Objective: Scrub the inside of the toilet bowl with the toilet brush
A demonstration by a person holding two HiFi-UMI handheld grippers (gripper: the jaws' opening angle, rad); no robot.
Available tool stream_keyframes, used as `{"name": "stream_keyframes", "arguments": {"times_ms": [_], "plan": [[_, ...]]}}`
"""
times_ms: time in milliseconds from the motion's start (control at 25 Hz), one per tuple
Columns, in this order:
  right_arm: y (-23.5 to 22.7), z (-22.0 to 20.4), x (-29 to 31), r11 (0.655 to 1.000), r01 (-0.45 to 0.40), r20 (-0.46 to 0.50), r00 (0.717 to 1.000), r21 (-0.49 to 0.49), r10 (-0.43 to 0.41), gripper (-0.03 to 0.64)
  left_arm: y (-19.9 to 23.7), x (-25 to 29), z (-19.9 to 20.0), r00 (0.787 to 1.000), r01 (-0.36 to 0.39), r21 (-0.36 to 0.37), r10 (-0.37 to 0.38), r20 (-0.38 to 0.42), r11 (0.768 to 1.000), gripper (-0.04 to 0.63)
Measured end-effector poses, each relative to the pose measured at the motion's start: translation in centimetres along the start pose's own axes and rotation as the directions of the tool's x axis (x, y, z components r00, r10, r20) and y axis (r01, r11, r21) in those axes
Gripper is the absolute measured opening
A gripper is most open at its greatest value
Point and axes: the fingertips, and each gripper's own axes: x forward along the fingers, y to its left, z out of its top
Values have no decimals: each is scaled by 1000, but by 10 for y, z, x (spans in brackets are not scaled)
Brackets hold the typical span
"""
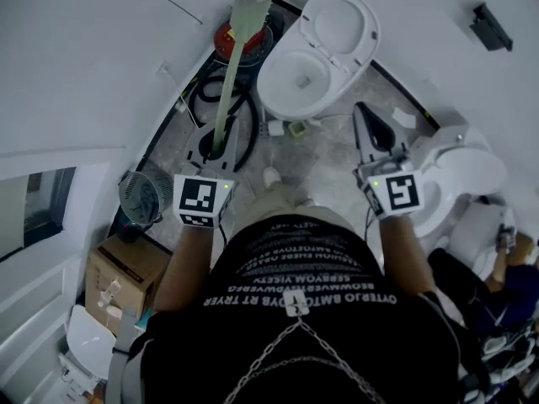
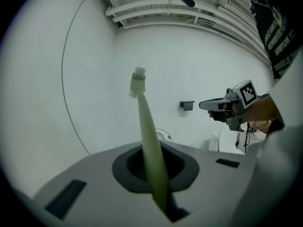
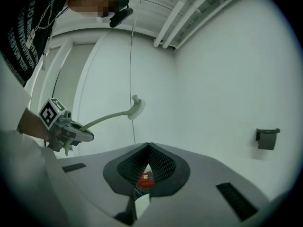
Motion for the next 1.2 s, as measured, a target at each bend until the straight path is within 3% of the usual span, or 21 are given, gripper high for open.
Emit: {"name": "stream_keyframes", "arguments": {"times_ms": [240, 520, 1040, 1200], "plan": [[-6, 7, 15, 997, 53, -6, 999, -60, -54, 2, 31, 14, 1, 999, 37, -5, -37, 14, 999, 1], [-6, 13, 29, 996, 84, 0, 996, -36, -84, 2, 39, 24, -12, 997, 73, -5, -73, -12, 997, 2], [-33, -5, 74, 996, 43, -10, 999, -84, -44, 2, 31, 64, -44, 991, 92, -53, -97, -92, 994, 2], [-41, -3, 97, 1000, 14, 23, 1000, -24, -13, 2, 25, 82, -61, 985, 95, -76, -104, -136, 993, 2]]}}
